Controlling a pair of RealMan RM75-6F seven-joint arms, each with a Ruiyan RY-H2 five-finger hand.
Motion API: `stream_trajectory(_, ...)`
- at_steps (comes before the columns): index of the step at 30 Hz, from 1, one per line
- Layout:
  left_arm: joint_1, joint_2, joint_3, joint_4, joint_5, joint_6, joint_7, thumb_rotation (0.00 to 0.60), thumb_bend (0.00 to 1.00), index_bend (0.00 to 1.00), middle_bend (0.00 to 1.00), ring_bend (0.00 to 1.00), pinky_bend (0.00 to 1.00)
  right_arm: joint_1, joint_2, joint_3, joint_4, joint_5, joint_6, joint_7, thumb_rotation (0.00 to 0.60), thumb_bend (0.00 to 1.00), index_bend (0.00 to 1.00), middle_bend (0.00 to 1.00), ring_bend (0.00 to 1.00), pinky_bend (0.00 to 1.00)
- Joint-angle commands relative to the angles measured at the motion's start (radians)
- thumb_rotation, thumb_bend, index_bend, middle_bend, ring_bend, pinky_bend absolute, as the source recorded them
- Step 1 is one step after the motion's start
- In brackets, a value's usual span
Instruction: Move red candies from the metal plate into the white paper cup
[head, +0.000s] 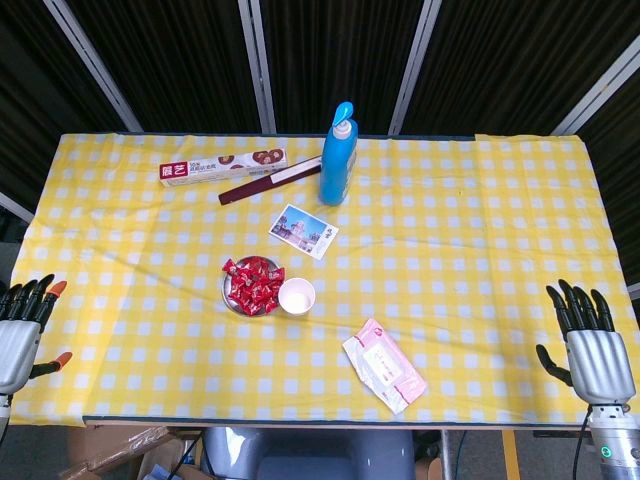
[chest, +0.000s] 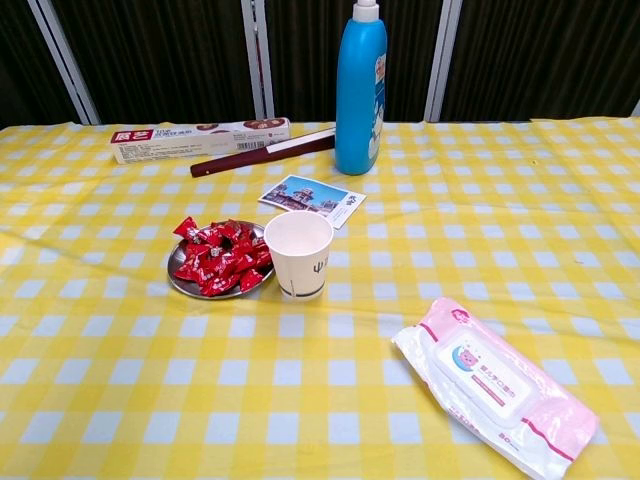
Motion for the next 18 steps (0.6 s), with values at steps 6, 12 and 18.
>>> stream_trajectory(6,0.000,0.003,-0.001,-0.004,-0.002,0.001,-0.005,0.600,0.10,0.00,0.00,0.00,0.05,-0.001,0.002,-0.002,-0.004,0.004,-0.004,0.000,0.600,0.39,0.00,0.00,0.00,0.00)
stream_trajectory(12,0.003,0.002,0.001,-0.004,-0.003,0.003,-0.005,0.600,0.10,0.00,0.00,0.00,0.05,-0.003,0.002,-0.006,-0.008,-0.012,0.005,0.002,0.600,0.39,0.00,0.00,0.00,0.00)
stream_trajectory(18,-0.016,0.009,-0.009,-0.027,-0.030,-0.033,0.000,0.600,0.10,0.00,0.00,0.00,0.06,-0.002,0.003,-0.010,-0.017,-0.002,-0.011,0.008,0.600,0.39,0.00,0.00,0.00,0.00)
